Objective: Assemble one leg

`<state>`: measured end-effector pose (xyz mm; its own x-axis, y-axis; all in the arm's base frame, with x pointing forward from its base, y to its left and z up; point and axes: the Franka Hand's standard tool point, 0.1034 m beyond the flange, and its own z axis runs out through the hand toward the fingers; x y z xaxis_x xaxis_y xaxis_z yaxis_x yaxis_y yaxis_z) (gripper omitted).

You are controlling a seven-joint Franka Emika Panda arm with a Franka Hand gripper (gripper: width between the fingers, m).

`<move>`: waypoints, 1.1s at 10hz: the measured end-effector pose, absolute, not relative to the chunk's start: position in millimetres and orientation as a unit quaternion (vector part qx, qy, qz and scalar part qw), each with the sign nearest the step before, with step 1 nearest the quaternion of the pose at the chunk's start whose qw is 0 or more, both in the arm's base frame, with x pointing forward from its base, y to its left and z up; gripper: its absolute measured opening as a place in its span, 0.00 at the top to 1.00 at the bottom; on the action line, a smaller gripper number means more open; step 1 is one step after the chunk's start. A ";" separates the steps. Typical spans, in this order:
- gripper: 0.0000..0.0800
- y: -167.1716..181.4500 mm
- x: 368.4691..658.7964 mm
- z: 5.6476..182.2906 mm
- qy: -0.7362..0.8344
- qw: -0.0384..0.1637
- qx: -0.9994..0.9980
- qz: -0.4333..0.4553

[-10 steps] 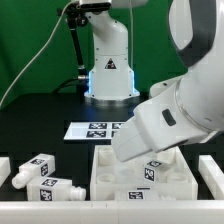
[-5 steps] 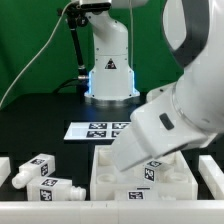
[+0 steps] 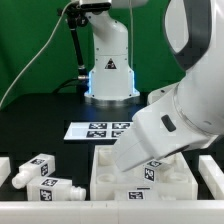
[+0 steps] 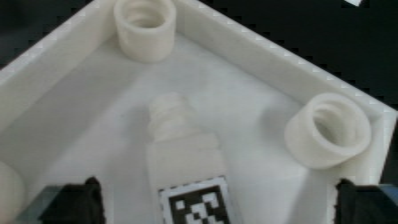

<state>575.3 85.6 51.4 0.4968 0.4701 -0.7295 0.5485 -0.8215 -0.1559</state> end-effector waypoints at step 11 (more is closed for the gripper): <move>0.30 76.0 583.7 15.6 0.307 0.045 0.877 -0.368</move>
Offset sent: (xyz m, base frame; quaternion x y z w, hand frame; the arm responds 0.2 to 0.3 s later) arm 0.0127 -0.0064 -0.0242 -0.0019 0.0463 -0.0302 0.9985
